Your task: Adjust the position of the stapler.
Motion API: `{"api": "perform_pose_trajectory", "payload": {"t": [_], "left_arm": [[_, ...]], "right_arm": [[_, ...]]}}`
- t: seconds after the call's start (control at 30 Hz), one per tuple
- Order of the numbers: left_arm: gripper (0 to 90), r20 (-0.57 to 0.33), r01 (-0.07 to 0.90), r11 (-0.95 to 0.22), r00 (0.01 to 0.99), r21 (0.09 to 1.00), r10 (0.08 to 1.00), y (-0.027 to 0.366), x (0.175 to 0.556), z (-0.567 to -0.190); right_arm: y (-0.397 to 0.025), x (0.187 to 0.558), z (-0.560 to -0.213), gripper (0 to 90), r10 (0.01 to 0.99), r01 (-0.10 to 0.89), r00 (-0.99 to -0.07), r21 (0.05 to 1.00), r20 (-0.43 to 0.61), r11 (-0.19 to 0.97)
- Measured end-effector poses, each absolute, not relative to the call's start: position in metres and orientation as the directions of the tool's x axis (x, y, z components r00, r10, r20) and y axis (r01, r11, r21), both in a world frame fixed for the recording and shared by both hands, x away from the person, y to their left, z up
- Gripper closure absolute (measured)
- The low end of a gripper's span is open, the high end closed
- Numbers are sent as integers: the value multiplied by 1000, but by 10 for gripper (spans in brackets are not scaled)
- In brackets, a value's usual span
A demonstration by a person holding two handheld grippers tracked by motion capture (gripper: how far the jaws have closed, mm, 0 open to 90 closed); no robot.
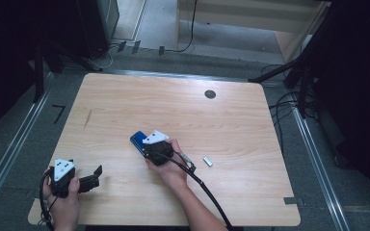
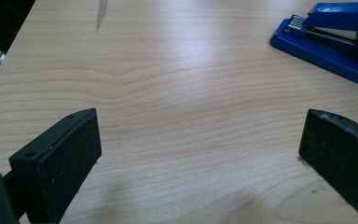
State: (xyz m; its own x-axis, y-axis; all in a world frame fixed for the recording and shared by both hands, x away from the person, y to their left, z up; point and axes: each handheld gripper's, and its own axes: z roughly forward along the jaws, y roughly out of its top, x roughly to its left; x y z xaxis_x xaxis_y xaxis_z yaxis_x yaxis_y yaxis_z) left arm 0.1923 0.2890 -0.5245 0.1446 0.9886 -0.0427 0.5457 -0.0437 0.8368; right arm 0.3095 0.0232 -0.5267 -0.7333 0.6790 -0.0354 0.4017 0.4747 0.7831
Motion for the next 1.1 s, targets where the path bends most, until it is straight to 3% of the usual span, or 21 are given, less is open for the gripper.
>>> {"api": "perform_pose_trajectory", "payload": {"t": [0.9, 1.1], "left_arm": [[0, -33, 542, -51, 145, 839, 989, 288, 192, -524], [0, 3, 523, -73, 133, 849, 991, 284, 190, -524]], "right_arm": [[-29, 273, -529, 671, 606, 317, -792, 793, -80, 520], [-41, 266, -528, 671, 589, 296, -803, 799, -88, 524]]}}
